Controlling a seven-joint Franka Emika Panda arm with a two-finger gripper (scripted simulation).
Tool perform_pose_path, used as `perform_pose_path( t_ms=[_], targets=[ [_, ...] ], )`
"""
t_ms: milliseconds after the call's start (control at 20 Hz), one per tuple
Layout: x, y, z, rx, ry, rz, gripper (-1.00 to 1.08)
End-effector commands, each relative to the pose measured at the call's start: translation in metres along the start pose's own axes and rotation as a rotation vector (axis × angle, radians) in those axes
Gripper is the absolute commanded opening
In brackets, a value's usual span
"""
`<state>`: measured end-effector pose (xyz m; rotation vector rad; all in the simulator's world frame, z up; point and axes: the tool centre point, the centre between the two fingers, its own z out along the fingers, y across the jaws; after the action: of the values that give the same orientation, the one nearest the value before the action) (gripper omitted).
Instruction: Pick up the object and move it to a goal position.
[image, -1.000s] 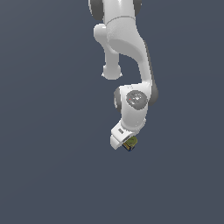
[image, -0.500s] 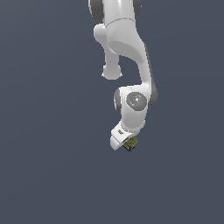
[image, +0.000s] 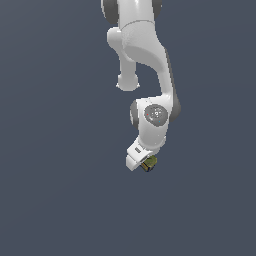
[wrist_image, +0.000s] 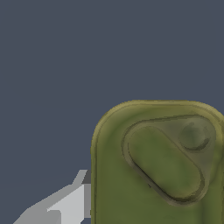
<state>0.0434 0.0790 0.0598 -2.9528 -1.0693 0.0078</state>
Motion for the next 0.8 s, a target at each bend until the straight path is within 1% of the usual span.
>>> perform_pose_path(
  t_ms=[0,400,750],
  targets=[
    [-0.001,0.000,-0.007,-0.003,0.003,0.000,-1.00],
    [-0.012,-0.011,-0.040,-0.003,0.003,0.000,-1.00],
    [-0.031,-0.027,-0.093,-0.004,0.003,0.000,-1.00]
  ],
)
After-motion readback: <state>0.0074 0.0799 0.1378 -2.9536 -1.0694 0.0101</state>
